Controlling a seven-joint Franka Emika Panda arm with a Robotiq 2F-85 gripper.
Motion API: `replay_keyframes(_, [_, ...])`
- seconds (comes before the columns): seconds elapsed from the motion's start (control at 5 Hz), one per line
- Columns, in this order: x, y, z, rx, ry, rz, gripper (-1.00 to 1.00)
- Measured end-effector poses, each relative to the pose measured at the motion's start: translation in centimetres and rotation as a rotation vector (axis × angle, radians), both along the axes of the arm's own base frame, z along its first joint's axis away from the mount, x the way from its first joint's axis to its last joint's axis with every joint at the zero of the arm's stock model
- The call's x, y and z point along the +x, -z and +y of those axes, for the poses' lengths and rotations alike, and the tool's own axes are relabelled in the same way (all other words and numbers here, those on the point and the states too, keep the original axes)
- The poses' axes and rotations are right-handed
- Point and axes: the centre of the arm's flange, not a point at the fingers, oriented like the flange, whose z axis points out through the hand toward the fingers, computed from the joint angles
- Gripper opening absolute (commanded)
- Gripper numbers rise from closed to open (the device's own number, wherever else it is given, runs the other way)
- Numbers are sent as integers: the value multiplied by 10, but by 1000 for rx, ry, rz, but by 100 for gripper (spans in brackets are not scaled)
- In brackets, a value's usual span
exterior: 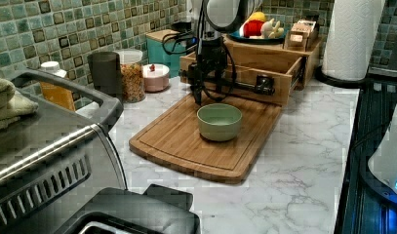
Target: Open the drawer.
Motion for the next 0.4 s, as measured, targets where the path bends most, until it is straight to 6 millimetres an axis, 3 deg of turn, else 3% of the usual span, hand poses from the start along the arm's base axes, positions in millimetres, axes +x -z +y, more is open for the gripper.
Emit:
replay_keyframes(0.2, [-11, -7, 22, -13, 9, 1, 100])
replay_keyframes(0.4, [-16, -10, 23, -11, 7, -3, 100])
